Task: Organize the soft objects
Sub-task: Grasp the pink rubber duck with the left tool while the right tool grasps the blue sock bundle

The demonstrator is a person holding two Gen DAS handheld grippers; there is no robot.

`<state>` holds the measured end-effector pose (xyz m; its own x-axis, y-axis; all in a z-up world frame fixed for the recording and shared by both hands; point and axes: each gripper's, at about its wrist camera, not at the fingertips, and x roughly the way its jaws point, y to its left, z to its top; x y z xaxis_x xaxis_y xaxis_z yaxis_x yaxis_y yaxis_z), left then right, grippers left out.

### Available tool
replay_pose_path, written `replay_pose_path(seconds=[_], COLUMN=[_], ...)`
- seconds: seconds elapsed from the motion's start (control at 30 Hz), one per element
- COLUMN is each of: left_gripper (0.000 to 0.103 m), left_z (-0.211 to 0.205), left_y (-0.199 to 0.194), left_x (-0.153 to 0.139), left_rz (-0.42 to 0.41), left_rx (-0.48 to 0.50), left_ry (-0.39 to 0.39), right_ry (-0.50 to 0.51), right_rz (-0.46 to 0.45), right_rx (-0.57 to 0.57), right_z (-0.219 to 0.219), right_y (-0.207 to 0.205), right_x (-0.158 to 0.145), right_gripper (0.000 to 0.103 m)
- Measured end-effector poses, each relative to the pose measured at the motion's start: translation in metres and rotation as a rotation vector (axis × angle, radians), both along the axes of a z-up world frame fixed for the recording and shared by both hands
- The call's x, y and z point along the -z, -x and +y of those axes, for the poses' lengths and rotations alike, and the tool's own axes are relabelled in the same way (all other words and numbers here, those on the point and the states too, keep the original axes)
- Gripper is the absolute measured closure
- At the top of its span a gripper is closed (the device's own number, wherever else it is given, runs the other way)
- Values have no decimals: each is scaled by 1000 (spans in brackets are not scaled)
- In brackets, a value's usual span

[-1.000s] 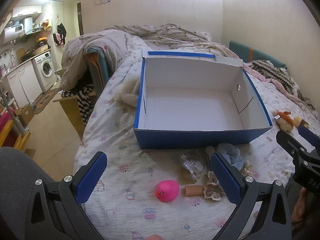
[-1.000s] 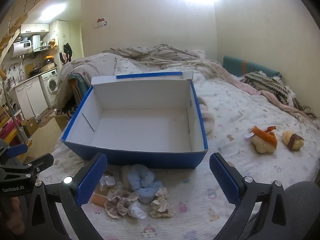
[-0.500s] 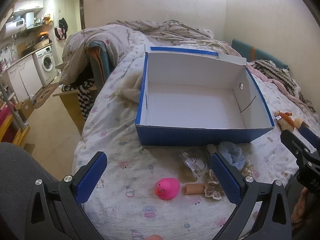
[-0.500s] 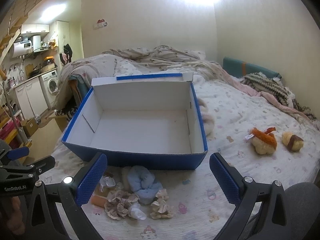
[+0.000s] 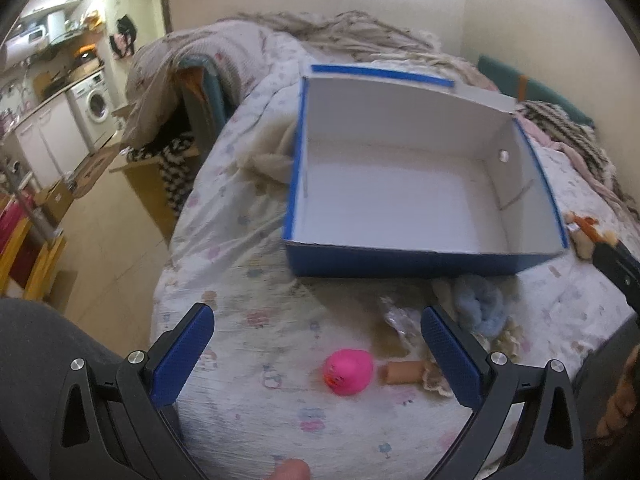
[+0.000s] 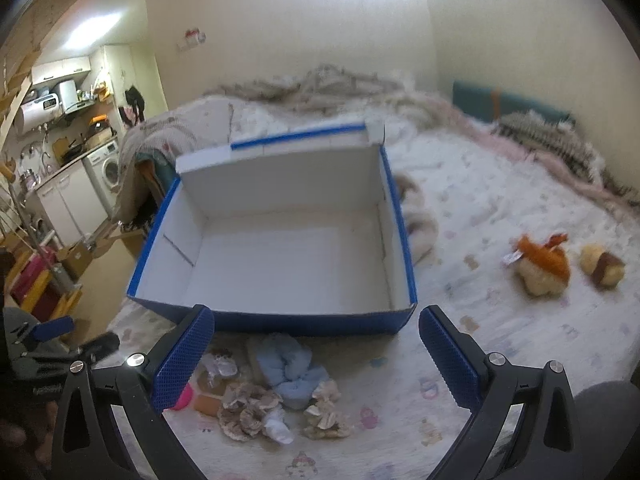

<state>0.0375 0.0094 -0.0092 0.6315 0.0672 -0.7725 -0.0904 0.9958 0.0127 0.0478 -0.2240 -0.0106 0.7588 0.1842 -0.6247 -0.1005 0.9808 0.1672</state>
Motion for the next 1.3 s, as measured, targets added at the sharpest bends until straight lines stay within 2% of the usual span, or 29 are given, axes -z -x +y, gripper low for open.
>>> replay_pose_path(seconds=[0.13,0.3,0.4,0.5,0.57,0.6,0.63,0.77,0.83,0.9,0.97,1.0,1.07,1.13,1.3], left_gripper=[0,0,2,3,10,23,29,29,35,37,48,62,62,61,63], left_z=[12,34,35,33,29,27,23,6,1,-2,-1,-1,0,-1,-5], left_y=[-22,-43,-50,-50,-53,-54,-55,-59,-60,-60,-60,-61,-62,-62,-67], left_x=[10,37,58,78,94,100,107,124,134,140,142,142,146,148,165], left_rz=[90,248,342,421,481,502,523,558,579,586,570,565,558,561,585], left_rx=[-47,-154,-149,-143,-132,-132,-127,-80,-68,-59,-49,-41,-33,-20,-2], left_ry=[-24,27,43,97,135,149,168,159,153,168,177,199,207,205,183], right_ry=[-2,-46,-48,-74,-75,-69,-62,-42,-51,-74,-109,-126,-132,-109,-42], right_rz=[124,296,390,433,430,430,434,444,446,459,475,477,477,478,465], right_rx=[-13,-4,7,18,16,16,13,8,7,-2,-29,-46,-85,-125,-235], right_z=[-11,-24,-24,-24,-23,-21,-20,-18,-19,-21,-19,-18,-12,-2,32], right_y=[-24,-49,-55,-56,-56,-56,-56,-60,-61,-65,-69,-71,-74,-80,-95], right_x=[16,46,67,77,78,79,80,84,86,87,90,90,91,94,99], right_gripper=[0,0,0,0,0,0,0,0,0,0,0,0,1,11,14])
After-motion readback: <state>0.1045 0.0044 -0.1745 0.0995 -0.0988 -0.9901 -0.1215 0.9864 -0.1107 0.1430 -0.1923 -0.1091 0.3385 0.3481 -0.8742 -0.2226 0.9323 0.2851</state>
